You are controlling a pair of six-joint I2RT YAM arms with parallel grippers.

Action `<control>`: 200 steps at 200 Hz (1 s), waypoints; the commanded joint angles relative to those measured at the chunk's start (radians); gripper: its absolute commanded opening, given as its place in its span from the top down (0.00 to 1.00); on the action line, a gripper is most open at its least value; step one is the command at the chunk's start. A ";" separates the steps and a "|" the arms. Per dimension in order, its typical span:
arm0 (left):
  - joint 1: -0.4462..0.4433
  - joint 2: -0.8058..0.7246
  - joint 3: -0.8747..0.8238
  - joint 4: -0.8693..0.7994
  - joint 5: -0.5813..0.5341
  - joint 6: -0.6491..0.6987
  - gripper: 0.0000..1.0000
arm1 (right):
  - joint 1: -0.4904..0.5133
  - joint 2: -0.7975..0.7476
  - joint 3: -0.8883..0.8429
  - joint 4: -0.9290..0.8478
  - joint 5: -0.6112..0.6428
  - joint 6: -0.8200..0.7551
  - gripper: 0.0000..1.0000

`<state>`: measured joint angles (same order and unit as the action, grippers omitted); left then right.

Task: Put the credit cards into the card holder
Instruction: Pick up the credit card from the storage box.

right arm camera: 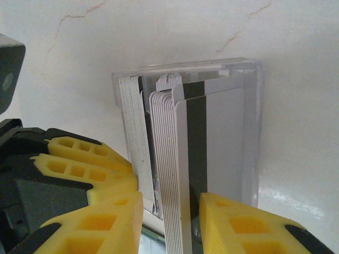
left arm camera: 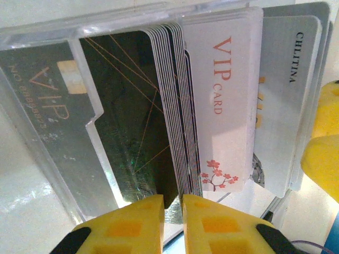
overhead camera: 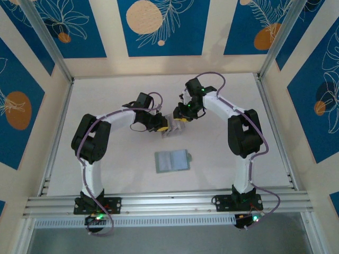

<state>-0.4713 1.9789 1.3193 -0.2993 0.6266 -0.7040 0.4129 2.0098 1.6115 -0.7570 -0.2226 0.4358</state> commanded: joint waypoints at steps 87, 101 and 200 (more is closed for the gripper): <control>0.004 0.032 -0.009 0.014 -0.005 0.002 0.84 | 0.013 0.032 0.027 0.014 -0.125 0.000 0.65; 0.005 0.035 -0.009 0.017 -0.004 0.001 0.84 | 0.009 0.016 0.022 0.022 -0.142 0.005 0.66; 0.005 0.032 -0.020 0.022 -0.002 0.000 0.84 | 0.001 -0.023 0.013 0.030 -0.182 0.009 0.67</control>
<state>-0.4686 1.9800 1.3174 -0.2916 0.6285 -0.7048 0.3939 2.0476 1.6341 -0.7414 -0.2852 0.4370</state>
